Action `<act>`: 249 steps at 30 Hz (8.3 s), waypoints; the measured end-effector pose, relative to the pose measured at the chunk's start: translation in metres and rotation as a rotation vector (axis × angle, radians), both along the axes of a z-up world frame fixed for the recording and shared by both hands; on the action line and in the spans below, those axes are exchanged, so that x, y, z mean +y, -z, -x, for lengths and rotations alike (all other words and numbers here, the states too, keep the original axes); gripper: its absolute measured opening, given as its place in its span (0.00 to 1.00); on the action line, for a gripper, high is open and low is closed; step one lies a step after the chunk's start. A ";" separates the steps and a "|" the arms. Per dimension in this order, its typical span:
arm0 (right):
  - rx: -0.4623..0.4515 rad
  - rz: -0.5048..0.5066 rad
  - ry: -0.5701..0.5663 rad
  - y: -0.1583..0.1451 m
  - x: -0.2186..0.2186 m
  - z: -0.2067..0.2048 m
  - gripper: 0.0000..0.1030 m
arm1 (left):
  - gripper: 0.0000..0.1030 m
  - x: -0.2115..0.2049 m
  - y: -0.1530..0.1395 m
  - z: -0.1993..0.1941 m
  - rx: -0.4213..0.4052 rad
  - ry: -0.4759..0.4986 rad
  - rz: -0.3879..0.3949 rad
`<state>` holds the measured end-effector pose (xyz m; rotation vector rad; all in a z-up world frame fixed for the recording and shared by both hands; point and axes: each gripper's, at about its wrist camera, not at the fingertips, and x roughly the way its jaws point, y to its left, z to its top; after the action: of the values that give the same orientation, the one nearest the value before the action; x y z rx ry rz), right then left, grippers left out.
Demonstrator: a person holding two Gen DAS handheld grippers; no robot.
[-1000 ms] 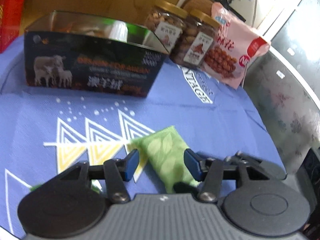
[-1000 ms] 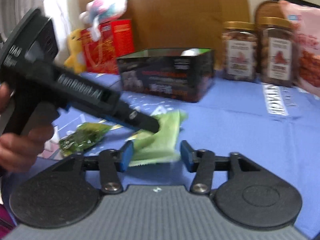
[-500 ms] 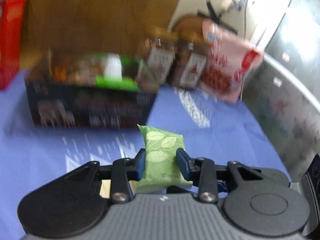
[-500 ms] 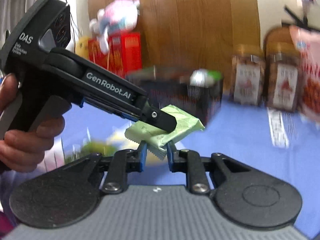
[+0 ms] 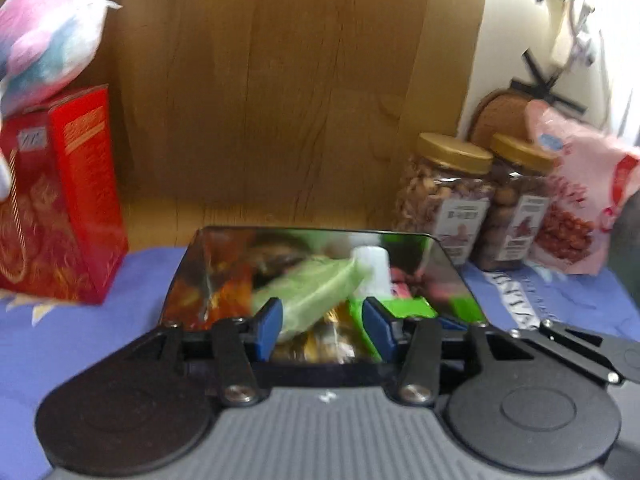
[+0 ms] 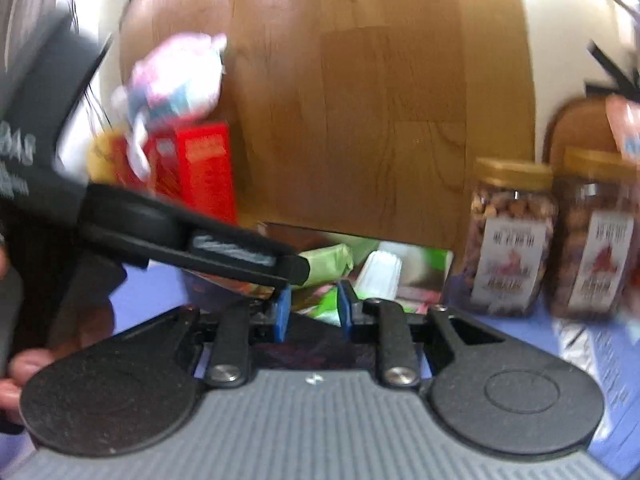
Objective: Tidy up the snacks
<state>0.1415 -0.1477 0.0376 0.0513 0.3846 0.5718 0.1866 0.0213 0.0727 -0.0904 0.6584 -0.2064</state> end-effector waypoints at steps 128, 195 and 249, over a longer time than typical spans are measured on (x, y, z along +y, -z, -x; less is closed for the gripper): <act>0.306 -0.208 0.192 0.040 -0.052 0.113 0.52 | 1.00 -0.002 0.055 0.148 -0.018 -0.178 -0.280; 0.285 -0.229 0.184 0.030 -0.047 0.121 0.61 | 1.00 0.007 0.038 0.157 -0.075 -0.302 -0.449; 0.297 -0.220 0.186 0.033 -0.041 0.122 0.63 | 1.00 0.013 0.051 0.153 0.037 -0.303 -0.369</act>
<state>0.0195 -0.1890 0.0050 0.3827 0.5978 0.4200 0.0333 0.0340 0.0220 0.1604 0.7015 0.2102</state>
